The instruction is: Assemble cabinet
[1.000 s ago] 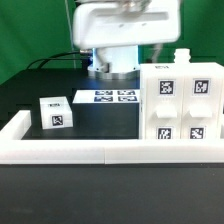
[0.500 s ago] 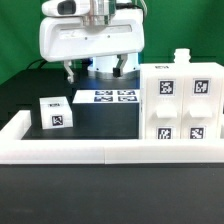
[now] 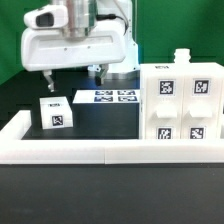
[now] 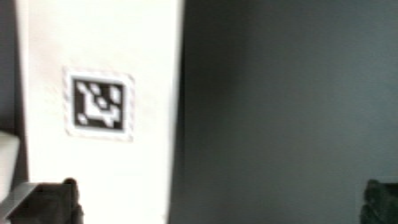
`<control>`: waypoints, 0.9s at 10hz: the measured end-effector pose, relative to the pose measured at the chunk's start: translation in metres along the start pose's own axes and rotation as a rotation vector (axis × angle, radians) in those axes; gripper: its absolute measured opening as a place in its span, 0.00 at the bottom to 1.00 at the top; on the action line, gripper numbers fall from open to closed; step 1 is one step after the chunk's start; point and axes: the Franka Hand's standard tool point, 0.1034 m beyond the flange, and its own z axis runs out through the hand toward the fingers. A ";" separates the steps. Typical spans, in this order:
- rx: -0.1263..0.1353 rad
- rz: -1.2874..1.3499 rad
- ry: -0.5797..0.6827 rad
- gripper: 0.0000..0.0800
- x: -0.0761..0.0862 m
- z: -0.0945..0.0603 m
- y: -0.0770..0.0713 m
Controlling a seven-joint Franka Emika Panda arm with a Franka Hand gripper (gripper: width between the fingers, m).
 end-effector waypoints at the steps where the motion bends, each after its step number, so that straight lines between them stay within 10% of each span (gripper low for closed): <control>1: 0.000 0.009 -0.008 1.00 -0.002 0.005 0.005; 9: -0.010 -0.022 -0.027 1.00 -0.014 0.026 0.040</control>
Offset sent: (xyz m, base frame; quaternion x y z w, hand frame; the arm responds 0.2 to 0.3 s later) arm 0.0051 -0.0175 -0.0085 0.0077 0.0033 -0.0098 0.9999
